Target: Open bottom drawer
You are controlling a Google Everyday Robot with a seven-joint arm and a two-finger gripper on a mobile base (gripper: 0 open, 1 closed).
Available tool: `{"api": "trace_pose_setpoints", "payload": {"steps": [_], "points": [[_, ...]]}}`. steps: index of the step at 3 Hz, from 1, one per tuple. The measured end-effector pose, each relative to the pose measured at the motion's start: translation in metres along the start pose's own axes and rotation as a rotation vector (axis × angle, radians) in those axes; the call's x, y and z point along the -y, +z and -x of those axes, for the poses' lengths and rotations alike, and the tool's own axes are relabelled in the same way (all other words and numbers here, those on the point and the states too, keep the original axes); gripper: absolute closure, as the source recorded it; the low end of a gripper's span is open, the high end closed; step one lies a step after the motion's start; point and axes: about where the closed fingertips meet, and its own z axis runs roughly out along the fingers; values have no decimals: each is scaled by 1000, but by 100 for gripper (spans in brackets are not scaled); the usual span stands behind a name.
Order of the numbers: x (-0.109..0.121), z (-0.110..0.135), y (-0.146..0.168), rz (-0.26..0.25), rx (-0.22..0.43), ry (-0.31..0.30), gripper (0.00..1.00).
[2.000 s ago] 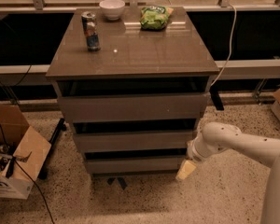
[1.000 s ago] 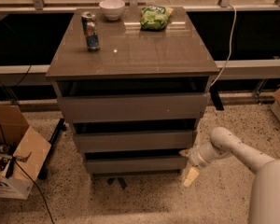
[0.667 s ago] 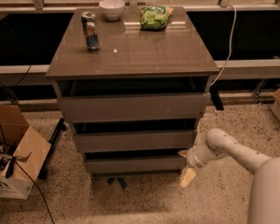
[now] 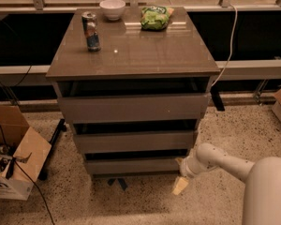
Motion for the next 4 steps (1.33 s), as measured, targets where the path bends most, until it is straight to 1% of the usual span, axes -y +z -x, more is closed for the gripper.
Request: {"api": "trace_pose_setpoints", "payload": {"steps": [1, 2, 3, 4], "points": [[11, -3, 13, -41, 11, -1, 0], [27, 3, 23, -82, 34, -13, 0], [43, 13, 33, -102, 54, -34, 0], [57, 16, 49, -90, 58, -35, 0]]}}
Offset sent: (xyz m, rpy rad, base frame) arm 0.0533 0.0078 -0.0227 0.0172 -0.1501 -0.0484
